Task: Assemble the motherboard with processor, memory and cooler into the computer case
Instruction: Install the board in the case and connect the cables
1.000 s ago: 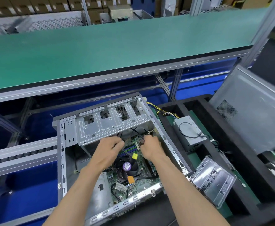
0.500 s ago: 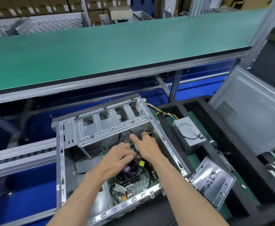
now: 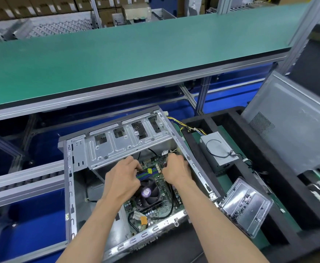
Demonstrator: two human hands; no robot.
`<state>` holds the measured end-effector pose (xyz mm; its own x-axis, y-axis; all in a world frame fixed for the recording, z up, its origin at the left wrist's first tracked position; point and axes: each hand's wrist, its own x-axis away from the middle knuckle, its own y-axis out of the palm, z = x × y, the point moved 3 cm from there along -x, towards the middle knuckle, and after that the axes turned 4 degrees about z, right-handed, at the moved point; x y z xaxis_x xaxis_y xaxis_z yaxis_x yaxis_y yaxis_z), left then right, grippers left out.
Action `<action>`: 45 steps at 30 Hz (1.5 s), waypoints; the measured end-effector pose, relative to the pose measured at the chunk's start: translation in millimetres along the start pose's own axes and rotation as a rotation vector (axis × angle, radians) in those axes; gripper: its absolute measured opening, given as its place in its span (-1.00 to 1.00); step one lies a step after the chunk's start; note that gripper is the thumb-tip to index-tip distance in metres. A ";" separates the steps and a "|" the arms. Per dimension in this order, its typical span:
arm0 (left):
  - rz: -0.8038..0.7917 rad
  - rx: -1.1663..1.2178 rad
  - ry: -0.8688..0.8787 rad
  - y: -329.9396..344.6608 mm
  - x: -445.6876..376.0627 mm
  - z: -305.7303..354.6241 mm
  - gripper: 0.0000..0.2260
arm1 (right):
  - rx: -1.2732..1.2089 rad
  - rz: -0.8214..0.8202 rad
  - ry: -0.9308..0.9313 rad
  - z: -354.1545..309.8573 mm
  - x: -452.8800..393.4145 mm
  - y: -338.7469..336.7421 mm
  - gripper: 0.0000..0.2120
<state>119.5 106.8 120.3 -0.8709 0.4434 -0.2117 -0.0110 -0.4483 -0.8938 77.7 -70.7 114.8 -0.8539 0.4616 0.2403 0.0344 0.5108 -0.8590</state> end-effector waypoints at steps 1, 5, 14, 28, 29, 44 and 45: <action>0.007 -0.001 -0.022 1.0 -0.9 1.8 -0.81 | 0.006 0.004 -0.001 0.6 -0.2 0.0 -0.96; 0.076 0.309 0.058 -5.1 -1.0 3.2 -0.84 | 0.014 0.015 -0.004 -0.3 -0.8 4.7 -0.80; 0.086 0.408 0.267 5.1 -2.7 21.6 -0.93 | -0.083 0.000 0.025 3.0 -5.2 8.6 -0.49; -0.242 0.320 -0.097 51.7 -56.0 39.5 -0.85 | -0.147 -0.389 -0.094 -3.8 3.8 22.6 -0.64; -0.255 0.344 -0.146 53.8 -57.0 35.2 -0.83 | -0.136 -0.351 -0.079 -2.2 2.4 20.6 -0.65; -0.252 0.725 -0.243 58.5 -45.3 8.6 -0.66 | -0.447 -0.014 -0.032 -3.7 -8.4 2.0 -0.80; -0.243 0.737 -0.249 58.7 -45.4 7.1 -0.67 | -0.490 -0.014 -0.038 -4.1 -8.4 1.6 -0.79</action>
<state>154.9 54.8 80.3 -0.8853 0.4476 0.1260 -0.4587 -0.7959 -0.3952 87.1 -70.8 113.3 -0.8741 0.4302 0.2255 0.2552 0.8018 -0.5403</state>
